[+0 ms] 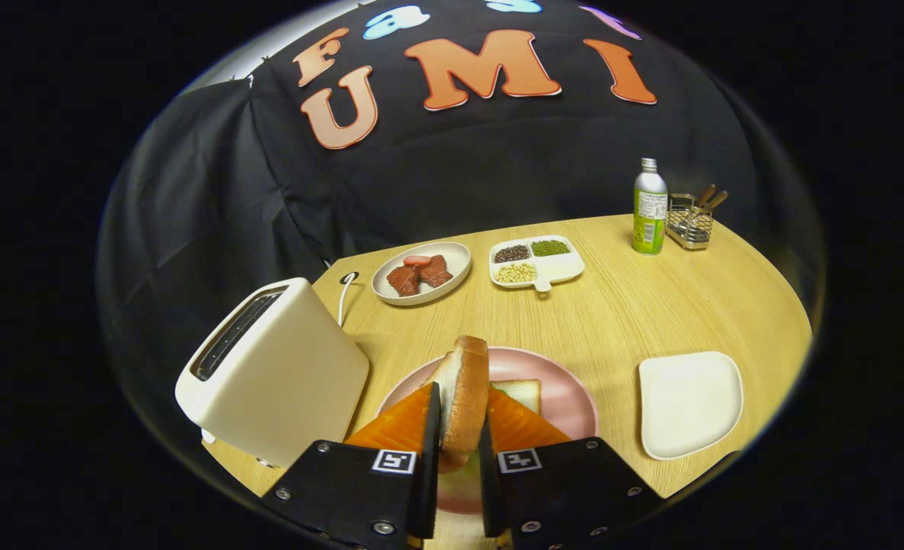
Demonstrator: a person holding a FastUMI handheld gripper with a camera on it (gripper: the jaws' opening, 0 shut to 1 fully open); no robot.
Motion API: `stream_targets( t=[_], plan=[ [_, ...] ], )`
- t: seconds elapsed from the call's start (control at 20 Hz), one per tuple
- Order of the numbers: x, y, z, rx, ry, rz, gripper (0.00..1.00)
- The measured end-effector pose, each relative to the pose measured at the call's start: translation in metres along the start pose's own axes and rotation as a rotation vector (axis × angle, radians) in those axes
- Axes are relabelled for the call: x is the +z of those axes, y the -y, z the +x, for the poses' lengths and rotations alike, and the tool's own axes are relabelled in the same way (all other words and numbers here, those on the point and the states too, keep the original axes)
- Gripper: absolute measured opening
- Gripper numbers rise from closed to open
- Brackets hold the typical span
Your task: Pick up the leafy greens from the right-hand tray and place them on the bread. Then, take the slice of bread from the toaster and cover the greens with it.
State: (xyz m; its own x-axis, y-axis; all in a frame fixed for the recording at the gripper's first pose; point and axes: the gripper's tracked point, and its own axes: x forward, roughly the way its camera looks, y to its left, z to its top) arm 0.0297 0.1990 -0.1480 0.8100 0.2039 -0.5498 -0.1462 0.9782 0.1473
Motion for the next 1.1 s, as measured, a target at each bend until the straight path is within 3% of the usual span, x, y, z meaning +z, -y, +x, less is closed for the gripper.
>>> stream_targets(
  t=[0.35, 0.6, 0.95, 1.1],
  plan=[
    [-0.006, 0.023, 0.005, -0.042, -0.030, -0.032, 0.42],
    [-0.010, 0.041, 0.006, -0.077, -0.049, -0.062, 0.61],
    [0.008, 0.078, -0.005, -0.131, 0.007, -0.069, 0.73],
    [0.028, 0.106, -0.021, -0.180, 0.057, -0.084, 0.89]
  ],
)
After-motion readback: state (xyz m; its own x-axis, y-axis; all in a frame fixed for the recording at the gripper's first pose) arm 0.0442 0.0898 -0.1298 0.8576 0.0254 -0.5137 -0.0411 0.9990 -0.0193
